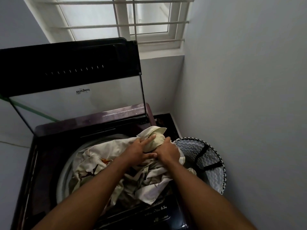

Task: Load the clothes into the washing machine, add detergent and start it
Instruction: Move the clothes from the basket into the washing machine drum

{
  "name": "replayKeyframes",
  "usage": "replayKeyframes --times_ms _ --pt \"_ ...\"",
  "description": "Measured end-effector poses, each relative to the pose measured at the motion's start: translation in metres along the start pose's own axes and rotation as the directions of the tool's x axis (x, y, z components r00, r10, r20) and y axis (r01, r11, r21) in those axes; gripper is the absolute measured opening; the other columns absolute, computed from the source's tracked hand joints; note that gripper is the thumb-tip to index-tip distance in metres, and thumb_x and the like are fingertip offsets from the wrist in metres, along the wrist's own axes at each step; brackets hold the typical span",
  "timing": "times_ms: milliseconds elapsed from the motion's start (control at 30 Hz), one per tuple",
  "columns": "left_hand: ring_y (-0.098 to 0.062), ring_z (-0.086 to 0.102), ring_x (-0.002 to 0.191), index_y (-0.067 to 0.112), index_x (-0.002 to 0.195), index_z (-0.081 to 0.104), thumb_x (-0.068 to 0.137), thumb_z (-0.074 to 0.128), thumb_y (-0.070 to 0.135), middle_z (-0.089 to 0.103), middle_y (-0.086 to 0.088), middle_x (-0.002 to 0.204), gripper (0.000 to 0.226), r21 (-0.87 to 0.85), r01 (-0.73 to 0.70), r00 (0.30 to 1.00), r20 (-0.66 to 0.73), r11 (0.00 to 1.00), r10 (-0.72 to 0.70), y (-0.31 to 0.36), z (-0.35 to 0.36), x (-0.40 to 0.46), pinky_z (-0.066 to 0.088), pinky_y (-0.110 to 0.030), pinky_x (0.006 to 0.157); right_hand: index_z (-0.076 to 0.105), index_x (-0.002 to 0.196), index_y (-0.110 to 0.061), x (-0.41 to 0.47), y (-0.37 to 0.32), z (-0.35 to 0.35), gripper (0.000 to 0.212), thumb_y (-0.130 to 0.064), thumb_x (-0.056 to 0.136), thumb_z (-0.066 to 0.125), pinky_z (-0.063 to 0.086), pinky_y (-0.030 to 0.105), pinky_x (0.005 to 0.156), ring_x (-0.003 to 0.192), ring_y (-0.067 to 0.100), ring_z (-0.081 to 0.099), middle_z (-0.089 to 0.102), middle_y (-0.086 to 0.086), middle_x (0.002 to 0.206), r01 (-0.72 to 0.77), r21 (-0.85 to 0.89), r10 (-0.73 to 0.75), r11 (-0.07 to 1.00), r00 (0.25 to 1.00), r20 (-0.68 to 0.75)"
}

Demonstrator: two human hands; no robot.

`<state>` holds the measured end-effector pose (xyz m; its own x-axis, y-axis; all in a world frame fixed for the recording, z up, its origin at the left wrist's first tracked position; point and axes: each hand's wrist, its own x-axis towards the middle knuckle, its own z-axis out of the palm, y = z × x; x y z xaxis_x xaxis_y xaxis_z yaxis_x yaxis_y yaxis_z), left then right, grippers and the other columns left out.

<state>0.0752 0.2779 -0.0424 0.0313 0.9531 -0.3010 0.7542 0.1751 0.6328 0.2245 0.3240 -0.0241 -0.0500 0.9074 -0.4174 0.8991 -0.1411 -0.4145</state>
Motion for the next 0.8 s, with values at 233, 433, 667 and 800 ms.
replayKeyframes --times_ms 233,433,667,800 --pt "-0.011 0.067 0.095 0.059 0.134 0.044 0.078 0.056 0.075 0.071 0.009 0.096 0.059 -0.26 0.132 0.977 -0.127 0.957 -0.169 -0.001 -0.002 -0.033 0.053 -0.028 0.084 0.056 0.118 -0.006 -0.019 -0.026 -0.033 0.04 -0.029 0.086 0.062 0.049 0.037 0.091 0.115 0.036 0.061 0.064 0.017 0.122 0.09 -0.028 -0.09 0.996 0.996 0.004" --pt "-0.002 0.063 0.109 0.052 0.128 0.055 0.078 0.065 0.06 0.069 0.016 0.116 0.052 -0.563 0.073 0.902 -0.314 0.823 -0.295 -0.032 -0.021 -0.075 0.05 -0.027 0.095 0.067 0.112 -0.007 -0.06 -0.094 -0.016 0.036 -0.029 0.083 0.064 0.049 0.034 0.08 0.105 0.035 0.066 0.071 0.017 0.109 0.175 0.166 -0.199 0.97 0.969 0.144" --pt "-0.021 0.061 0.108 0.017 0.116 0.071 0.092 0.057 0.025 0.066 -0.004 0.113 0.028 -0.416 0.166 0.721 -0.568 0.894 -0.398 -0.077 -0.053 -0.138 0.045 -0.027 0.094 0.061 0.098 -0.014 -0.106 -0.154 0.043 0.021 -0.024 0.08 0.066 0.041 0.028 0.071 0.09 0.026 0.063 0.066 0.005 0.093 0.311 0.352 -0.398 0.883 0.894 0.206" --pt "-0.022 0.054 0.119 0.02 0.13 0.063 0.092 0.054 0.015 0.055 -0.006 0.131 0.039 -0.369 0.303 0.654 -0.59 0.878 -0.474 -0.09 -0.052 -0.165 0.041 -0.028 0.103 0.058 0.121 -0.008 -0.111 -0.145 0.109 0.074 -0.056 0.064 0.06 0.048 0.033 0.086 0.108 0.031 0.061 0.066 0.014 0.114 0.297 0.35 -0.395 0.888 0.884 0.25"
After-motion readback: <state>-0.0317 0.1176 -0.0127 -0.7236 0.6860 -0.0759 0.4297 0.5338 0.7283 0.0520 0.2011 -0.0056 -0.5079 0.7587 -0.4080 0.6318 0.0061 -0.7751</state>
